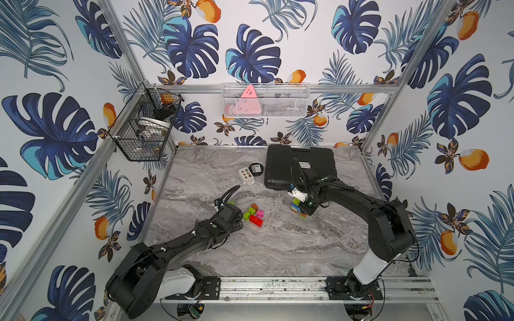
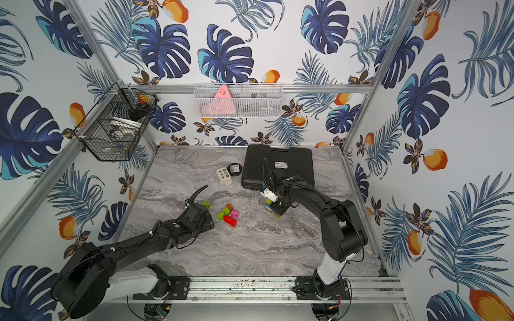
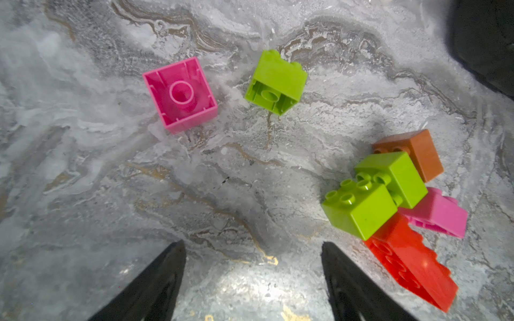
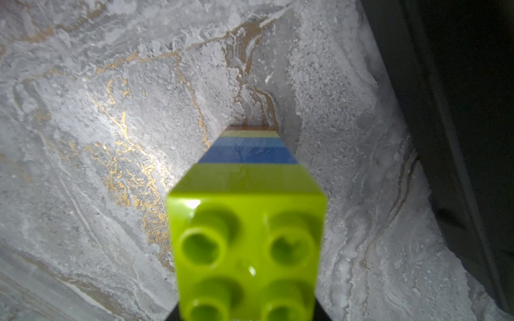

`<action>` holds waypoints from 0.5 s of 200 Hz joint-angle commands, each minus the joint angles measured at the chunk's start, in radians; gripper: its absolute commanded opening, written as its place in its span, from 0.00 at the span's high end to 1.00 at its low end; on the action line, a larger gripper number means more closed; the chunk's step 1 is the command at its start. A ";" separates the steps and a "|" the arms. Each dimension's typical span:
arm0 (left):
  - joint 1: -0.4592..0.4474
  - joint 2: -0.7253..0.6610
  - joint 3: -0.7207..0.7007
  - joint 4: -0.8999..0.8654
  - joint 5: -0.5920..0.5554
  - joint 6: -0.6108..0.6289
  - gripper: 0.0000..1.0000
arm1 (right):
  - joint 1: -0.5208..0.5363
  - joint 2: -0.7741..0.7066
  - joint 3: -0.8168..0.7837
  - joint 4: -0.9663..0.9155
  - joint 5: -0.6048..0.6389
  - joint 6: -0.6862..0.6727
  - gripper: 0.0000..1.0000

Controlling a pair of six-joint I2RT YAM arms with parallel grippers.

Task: Assemble the letter h with lego
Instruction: Pick up the lego brick from the center of the board.

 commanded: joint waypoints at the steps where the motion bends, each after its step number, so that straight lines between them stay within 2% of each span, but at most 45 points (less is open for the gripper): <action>1: 0.001 0.002 -0.001 0.012 -0.004 -0.009 0.18 | -0.002 0.004 -0.004 -0.020 0.008 -0.025 0.67; 56: 0.001 0.006 -0.001 0.014 -0.004 -0.009 0.18 | -0.001 0.066 -0.006 -0.053 -0.033 -0.045 0.68; 63: 0.001 0.007 -0.001 0.016 -0.002 -0.008 0.18 | -0.030 0.072 -0.007 -0.058 -0.039 -0.046 0.68; 100: 0.001 0.016 0.001 0.019 0.002 -0.006 0.18 | -0.049 0.100 -0.007 -0.055 -0.090 -0.045 0.71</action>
